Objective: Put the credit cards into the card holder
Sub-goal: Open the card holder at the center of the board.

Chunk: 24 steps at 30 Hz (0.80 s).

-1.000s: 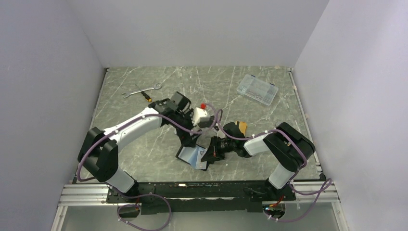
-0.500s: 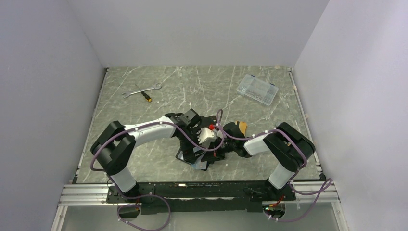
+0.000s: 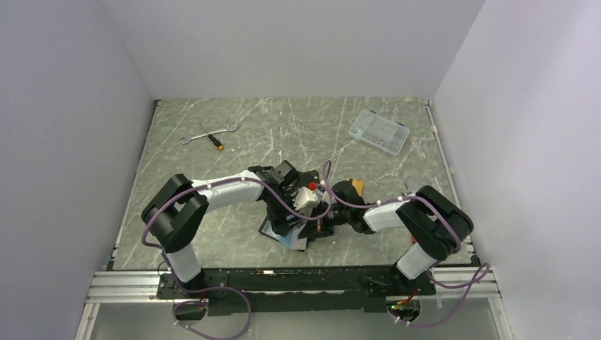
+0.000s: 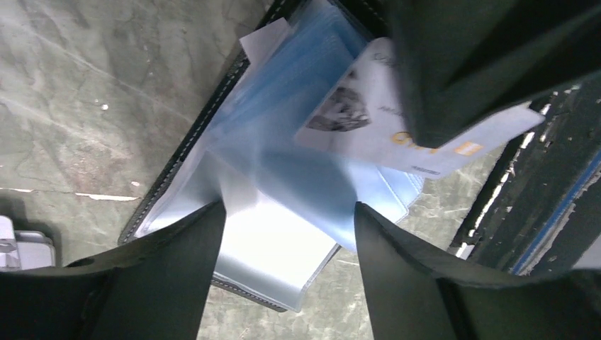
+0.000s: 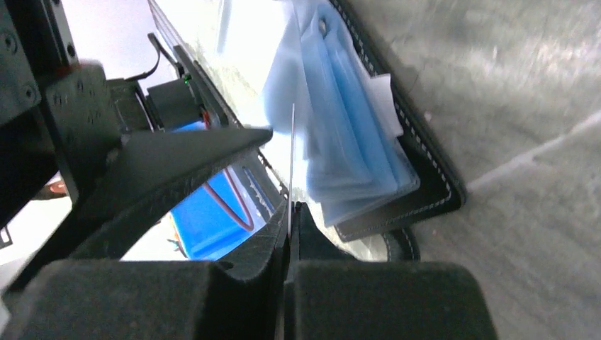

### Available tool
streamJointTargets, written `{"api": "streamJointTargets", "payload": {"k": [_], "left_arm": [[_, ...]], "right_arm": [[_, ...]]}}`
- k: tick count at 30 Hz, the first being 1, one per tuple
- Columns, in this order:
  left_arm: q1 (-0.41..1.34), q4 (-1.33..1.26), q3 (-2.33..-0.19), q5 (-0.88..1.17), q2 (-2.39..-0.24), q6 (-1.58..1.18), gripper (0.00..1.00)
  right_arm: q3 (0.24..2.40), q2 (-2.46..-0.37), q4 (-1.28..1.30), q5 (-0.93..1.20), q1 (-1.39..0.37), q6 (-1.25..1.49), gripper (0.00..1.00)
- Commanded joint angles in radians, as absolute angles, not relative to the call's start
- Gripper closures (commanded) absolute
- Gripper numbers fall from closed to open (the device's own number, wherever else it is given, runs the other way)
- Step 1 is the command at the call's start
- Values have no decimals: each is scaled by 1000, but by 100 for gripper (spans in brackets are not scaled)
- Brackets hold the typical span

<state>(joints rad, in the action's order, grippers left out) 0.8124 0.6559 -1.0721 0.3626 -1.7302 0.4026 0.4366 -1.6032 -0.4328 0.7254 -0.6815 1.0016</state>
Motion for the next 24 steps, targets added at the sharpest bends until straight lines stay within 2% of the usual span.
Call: {"api": "streamJointTargets", "payload": {"k": [1, 4, 8, 15, 24], "left_arm": [[808, 641, -1039, 308, -1781, 407, 33], [809, 646, -1042, 303, -1791, 408, 45], [814, 659, -1055, 306, -1812, 410, 53], [819, 673, -1063, 332, -1811, 411, 55], [800, 712, -1078, 384, -1755, 422, 54]], "right_arm": [[400, -1524, -417, 739, -678, 973, 100], [364, -1495, -418, 738, -678, 978, 100], [331, -1467, -432, 739, -677, 990, 100], [340, -1452, -425, 745, -679, 986, 100], [455, -1524, -408, 762, -703, 972, 100]]}}
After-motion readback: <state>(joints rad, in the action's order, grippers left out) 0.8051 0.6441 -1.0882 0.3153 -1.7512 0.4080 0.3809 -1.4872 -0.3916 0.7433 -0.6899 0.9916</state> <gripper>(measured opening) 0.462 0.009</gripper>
